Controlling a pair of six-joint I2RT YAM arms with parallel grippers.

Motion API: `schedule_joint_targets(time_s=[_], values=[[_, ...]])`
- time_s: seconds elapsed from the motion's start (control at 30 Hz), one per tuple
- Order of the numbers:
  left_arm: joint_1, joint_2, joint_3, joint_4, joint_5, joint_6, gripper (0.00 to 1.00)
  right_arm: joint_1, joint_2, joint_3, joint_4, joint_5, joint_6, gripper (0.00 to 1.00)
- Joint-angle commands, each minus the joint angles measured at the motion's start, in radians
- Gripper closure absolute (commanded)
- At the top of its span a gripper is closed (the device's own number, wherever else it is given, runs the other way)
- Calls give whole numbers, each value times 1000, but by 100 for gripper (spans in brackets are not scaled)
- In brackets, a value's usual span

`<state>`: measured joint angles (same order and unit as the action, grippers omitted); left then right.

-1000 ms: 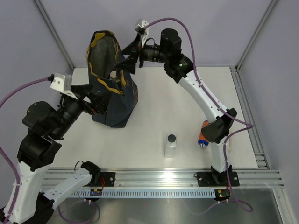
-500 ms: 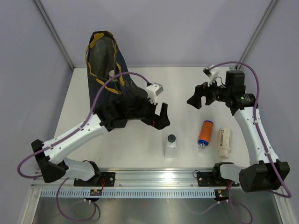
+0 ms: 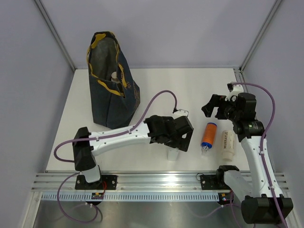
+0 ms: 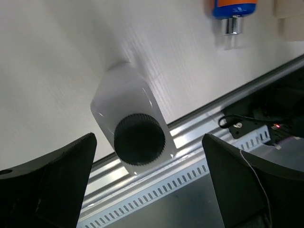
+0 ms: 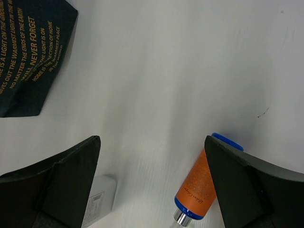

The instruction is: Place the personal care products into the canvas bag

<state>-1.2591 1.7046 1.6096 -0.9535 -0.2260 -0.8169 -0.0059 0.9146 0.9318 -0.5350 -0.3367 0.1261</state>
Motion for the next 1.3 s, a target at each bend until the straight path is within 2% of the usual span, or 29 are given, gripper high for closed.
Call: schedule_joint_targets(time_s=[0.0, 0.1, 0.23, 0.3, 0.37, 0.4, 0.43, 0.5, 0.53, 0.6, 0.63, 0.67, 0.8, 0.87, 1.0, 1.1, 1.23, 1.27], values=[[6, 50, 71, -48, -117, -53, 1, -16, -71, -14, 53, 33, 50, 1], [6, 107, 107, -85, -159, -42, 1, -17, -115, -19, 49, 34, 50, 1], [6, 148, 104, -56, -160, -25, 2, -20, -143, -30, 50, 39, 55, 1], [4, 171, 108, -50, -170, -19, 7, -22, -149, -31, 50, 36, 53, 1], [6, 175, 98, -41, -187, -15, 20, -23, -151, -31, 50, 33, 53, 0], [6, 168, 92, -39, -197, -18, 40, -23, -151, -31, 50, 30, 55, 1], [6, 162, 85, -36, -200, -19, 49, -23, -151, -31, 50, 30, 56, 1], [6, 150, 72, -27, -207, -8, 58, -25, -146, -31, 58, 30, 58, 0], [7, 148, 70, -27, -208, -1, 71, -25, -143, -31, 59, 30, 63, 1], [7, 135, 69, -25, -226, 24, 84, -28, -131, -25, 59, 22, 64, 1], [6, 124, 67, -15, -230, 38, 94, -29, -129, -24, 58, 21, 63, 1], [7, 109, 62, 10, -236, 71, 98, -29, -125, -22, 58, 18, 60, 1], [23, -18, 27, 116, -185, 221, 100, -29, -114, -10, 49, -42, 23, 0], [79, -112, 10, 172, -130, 284, 100, -29, -109, -4, 46, -88, -20, 1], [223, -272, -48, 283, 67, 323, 100, -29, -97, 7, 41, -214, -86, 1], [335, -332, -19, 324, 187, 355, 100, -29, -77, 15, 52, -231, -98, 0], [511, -333, 93, 344, 329, 367, 100, -29, -20, 38, 50, -226, -103, 1], [545, -329, 163, 341, 350, 364, 100, -29, -7, 50, 49, -228, -102, 0]])
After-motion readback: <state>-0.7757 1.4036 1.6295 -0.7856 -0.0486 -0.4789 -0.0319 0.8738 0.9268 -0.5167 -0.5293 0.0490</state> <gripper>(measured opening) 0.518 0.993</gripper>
